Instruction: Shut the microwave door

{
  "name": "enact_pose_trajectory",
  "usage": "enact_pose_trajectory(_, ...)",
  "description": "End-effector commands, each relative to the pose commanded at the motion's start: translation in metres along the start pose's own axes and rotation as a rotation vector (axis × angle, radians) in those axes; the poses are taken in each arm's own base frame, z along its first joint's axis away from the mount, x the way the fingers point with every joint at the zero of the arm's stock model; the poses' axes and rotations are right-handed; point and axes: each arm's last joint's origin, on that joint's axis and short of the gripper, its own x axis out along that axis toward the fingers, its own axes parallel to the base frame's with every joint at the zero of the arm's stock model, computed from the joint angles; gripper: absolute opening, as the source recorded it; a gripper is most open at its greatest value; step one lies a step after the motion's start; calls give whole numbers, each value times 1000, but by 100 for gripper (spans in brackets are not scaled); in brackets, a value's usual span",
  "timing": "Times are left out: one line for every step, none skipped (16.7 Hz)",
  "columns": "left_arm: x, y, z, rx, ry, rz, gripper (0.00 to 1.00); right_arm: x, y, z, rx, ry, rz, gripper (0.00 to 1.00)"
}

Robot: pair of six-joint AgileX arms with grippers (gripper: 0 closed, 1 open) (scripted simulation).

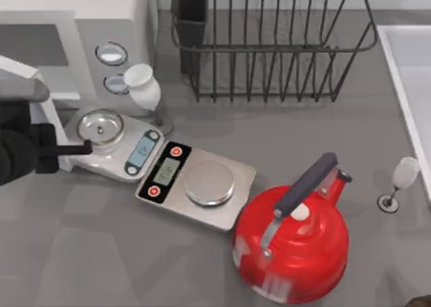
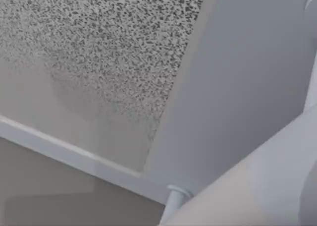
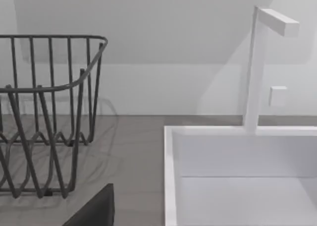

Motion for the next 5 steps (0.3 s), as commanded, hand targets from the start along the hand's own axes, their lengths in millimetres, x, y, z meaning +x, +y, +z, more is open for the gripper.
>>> enact_pose_trajectory(7,0,3,-1,0,2,0,0,0,0,0,0,0,100)
enact_pose_trajectory(14,1,6,-3,1,5,0,0,0,0,0,0,0,100)
enact_pose_trajectory(18,2,7,-5,2,9,0,0,0,0,0,0,0,100)
enact_pose_trajectory(20,3,8,-7,4,13,0,0,0,0,0,0,0,100)
enact_pose_trajectory(21,3,8,-7,4,14,0,0,0,0,0,0,0,100)
